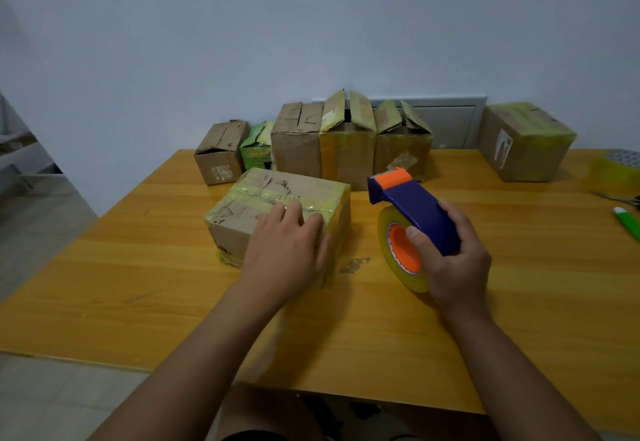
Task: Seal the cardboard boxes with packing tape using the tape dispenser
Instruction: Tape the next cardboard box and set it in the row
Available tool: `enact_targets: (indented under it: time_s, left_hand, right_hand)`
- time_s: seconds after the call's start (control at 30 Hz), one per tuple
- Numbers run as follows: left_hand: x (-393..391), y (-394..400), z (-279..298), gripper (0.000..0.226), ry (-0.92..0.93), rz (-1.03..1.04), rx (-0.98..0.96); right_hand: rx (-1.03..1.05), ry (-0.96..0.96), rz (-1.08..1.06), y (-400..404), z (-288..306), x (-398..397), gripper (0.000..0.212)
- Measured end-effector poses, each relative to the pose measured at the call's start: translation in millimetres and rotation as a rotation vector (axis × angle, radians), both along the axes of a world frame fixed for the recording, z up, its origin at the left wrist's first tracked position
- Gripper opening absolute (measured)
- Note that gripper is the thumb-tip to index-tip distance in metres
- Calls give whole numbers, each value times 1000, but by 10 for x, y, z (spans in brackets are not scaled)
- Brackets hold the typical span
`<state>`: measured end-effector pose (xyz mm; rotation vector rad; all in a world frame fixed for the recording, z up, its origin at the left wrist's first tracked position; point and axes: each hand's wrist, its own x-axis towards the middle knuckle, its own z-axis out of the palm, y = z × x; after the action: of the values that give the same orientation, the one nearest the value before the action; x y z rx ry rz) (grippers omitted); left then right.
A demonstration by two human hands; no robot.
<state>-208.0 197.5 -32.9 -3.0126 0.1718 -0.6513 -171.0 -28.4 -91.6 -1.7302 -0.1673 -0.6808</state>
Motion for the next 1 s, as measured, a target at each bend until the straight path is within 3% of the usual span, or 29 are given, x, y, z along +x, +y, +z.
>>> enact_targets:
  time_s: [0.17, 0.3, 0.37, 0.43, 0.57, 0.67, 0.8, 1.0]
  left_hand:
    - [-233, 440, 123, 37, 136, -100, 20]
    - [-279, 828, 241, 43, 322, -81, -205]
    - [-244, 725, 254, 36, 223, -87, -322]
    - [-177, 406, 238, 50, 124, -67, -368]
    - [85, -246, 107, 87, 215, 182, -84]
    - [148, -417, 6, 71, 210, 259, 92]
    - [17, -179, 18, 47, 208, 155, 36]
    - [-324, 565, 237, 57, 318, 41, 62]
  right_hand:
    - [-12, 0, -20, 0, -9, 4, 69]
    - [-17, -5, -21, 8, -10, -2, 69]
    - [-31, -7, -26, 12, -12, -2, 67]
    - [-38, -8, -30, 19, -8, -6, 67]
    - [-29, -5, -32, 21, 3, -22, 73]
    - [-37, -7, -30, 19, 6, -23, 76]
    - [-28, -3, -23, 25, 0, -8, 77]
    - [-30, -13, -28, 36, -3, -16, 75]
